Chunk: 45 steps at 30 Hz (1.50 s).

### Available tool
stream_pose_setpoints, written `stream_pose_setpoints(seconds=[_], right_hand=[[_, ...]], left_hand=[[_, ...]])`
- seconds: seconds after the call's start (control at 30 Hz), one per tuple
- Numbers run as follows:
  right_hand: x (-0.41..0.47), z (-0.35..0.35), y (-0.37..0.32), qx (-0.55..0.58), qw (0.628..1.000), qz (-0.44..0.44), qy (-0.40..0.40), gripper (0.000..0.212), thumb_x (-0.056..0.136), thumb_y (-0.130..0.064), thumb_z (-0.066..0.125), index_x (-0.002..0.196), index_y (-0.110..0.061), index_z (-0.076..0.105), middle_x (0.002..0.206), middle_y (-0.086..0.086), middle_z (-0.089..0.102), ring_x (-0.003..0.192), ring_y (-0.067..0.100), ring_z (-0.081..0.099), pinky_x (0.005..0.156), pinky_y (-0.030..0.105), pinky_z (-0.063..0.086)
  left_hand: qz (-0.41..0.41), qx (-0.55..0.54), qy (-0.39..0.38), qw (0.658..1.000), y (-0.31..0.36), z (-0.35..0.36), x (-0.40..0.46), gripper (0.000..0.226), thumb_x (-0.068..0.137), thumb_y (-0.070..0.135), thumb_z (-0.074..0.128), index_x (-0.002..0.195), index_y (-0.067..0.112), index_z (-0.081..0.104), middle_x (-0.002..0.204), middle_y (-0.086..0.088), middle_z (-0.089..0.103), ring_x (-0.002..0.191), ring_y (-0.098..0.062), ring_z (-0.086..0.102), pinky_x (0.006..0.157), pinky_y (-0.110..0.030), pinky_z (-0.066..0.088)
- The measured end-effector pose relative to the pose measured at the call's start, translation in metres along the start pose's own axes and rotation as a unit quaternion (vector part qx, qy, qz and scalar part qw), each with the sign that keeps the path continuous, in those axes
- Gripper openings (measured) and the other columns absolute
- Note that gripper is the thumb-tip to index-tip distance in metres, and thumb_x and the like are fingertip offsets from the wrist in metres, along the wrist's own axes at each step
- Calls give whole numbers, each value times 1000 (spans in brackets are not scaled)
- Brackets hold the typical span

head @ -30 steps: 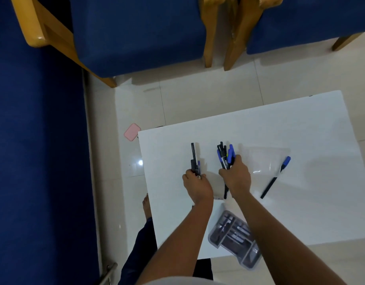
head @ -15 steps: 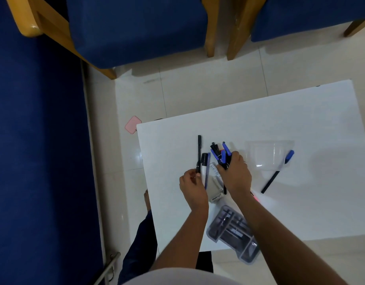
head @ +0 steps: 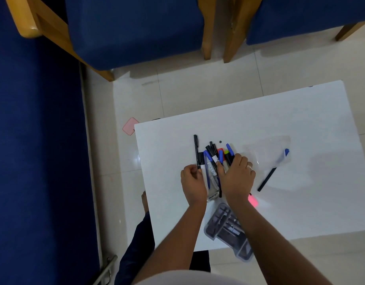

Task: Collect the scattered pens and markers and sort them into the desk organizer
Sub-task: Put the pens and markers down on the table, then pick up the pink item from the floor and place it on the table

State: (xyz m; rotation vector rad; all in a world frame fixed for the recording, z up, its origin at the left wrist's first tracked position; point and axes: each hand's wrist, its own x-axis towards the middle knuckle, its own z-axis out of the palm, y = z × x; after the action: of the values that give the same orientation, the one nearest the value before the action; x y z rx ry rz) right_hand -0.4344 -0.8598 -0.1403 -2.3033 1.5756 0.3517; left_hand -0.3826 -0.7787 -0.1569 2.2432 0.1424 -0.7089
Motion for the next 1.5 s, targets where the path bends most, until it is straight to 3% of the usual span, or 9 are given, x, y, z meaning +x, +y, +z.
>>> stream_pose_setpoints(seconds=[0.13,0.4,0.6,0.7,0.8,0.93,1.07,1.3,1.5], right_hand=[[-4,-7,0,-4,999,-11,43,60,88,-51,34,110,-1,57,98,15,62,86,32,61,71,40,48],[-2,-18,-35,1,991,-86,103,49,87,-43,38,105,-3,60,95,16,65,87,35,62,73,43,50],[-5,-15,-129,0,987,-115,114,44,87,-37,37,108,-4,59,100,14,63,93,35,59,80,43,45],[-12,-8,-194,-14,986,-133,100,34,87,-29,48,108,-5,59,103,14,62,95,35,58,83,43,40],[-22,0,-270,10,987,-152,47,27,83,-17,61,107,-4,61,106,15,60,98,35,57,83,43,45],[-32,11,-359,-12,977,-186,-107,29,90,-18,50,115,-5,56,117,14,55,111,31,50,89,37,43],[-29,20,-441,27,954,-130,-269,34,89,-23,52,116,-4,54,121,15,55,116,32,49,88,34,43],[18,66,-506,-31,939,-208,-274,32,91,-16,47,121,-4,51,124,14,52,118,31,46,88,32,43],[102,174,-515,-197,899,-304,-246,41,92,-10,42,132,-6,42,132,13,47,127,29,41,100,37,39]], left_hand=[[19,-5,-8,1000,2,-11,4,13,95,11,50,105,11,57,101,0,55,89,-15,56,78,-22,44],[47,-40,-8,998,-1,-59,30,12,95,10,50,97,19,57,100,-1,60,84,-4,54,72,-8,41],[61,-84,10,995,8,-131,95,16,94,6,49,93,18,60,100,-1,63,85,-3,56,71,-4,41],[67,-104,5,992,14,-174,131,17,95,7,48,93,17,61,97,-1,65,88,-10,60,79,-15,46],[50,-123,-29,991,15,-224,174,21,95,5,44,93,15,61,86,0,65,83,-15,61,78,-28,50],[42,-101,-50,993,19,-298,222,22,97,4,41,95,13,61,82,1,63,76,-14,60,77,-30,53],[33,-70,-81,994,28,-366,276,24,99,21,42,96,9,62,80,-3,64,70,-13,58,68,-25,49],[-50,39,-76,995,-13,-375,385,21,96,21,46,99,5,59,97,-5,66,86,-22,63,79,-37,53],[29,256,-144,955,-87,-268,481,30,92,25,58,116,9,55,117,-10,61,106,-26,58,88,-35,49]])
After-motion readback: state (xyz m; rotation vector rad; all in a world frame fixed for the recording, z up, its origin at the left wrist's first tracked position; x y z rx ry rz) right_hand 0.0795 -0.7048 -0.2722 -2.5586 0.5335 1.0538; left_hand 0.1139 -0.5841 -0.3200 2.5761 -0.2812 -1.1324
